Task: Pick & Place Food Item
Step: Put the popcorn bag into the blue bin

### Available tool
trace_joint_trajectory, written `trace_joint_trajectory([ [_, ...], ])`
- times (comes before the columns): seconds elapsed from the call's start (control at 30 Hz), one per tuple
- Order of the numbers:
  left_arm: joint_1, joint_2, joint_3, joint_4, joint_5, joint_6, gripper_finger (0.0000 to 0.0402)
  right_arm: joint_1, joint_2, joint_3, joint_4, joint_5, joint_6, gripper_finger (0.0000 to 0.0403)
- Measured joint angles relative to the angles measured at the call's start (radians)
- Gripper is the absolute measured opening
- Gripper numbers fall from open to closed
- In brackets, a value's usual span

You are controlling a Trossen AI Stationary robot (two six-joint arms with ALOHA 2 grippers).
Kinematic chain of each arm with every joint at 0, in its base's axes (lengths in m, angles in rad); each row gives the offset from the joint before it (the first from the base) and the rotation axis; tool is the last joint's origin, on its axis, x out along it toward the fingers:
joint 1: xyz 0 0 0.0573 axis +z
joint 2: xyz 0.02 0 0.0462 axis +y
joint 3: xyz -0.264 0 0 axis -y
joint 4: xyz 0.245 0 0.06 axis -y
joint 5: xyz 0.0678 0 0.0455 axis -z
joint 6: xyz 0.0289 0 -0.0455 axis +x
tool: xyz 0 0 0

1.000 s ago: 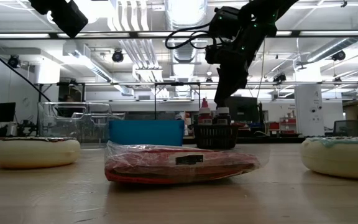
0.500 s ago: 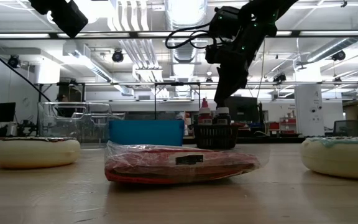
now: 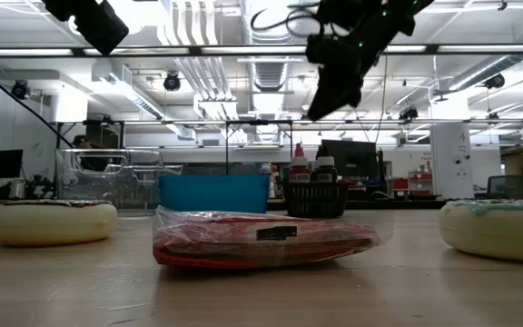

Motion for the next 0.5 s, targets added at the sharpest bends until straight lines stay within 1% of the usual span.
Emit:
trace_joint_trajectory([
  [0.13,0.0,0.0,0.0,0.0,0.0,0.0,0.0133,0.012,-0.058,0.0,0.049,0.0,0.001,0.0108],
  [0.23,0.0,0.0,0.0,0.0,0.0,0.0,0.0133,0.043,-0.108,0.0,0.077,-0.025,0.049,0.0102],
  [0.33,0.0,0.0,0.0,0.0,0.0,0.0,0.0133,0.092,-0.15,0.0,0.076,-0.069,0.093,0.0096],
  [0.5,0.0,0.0,0.0,0.0,0.0,0.0,0.0133,0.197,-0.214,-0.028,0.081,-0.075,0.09,0.0093],
])
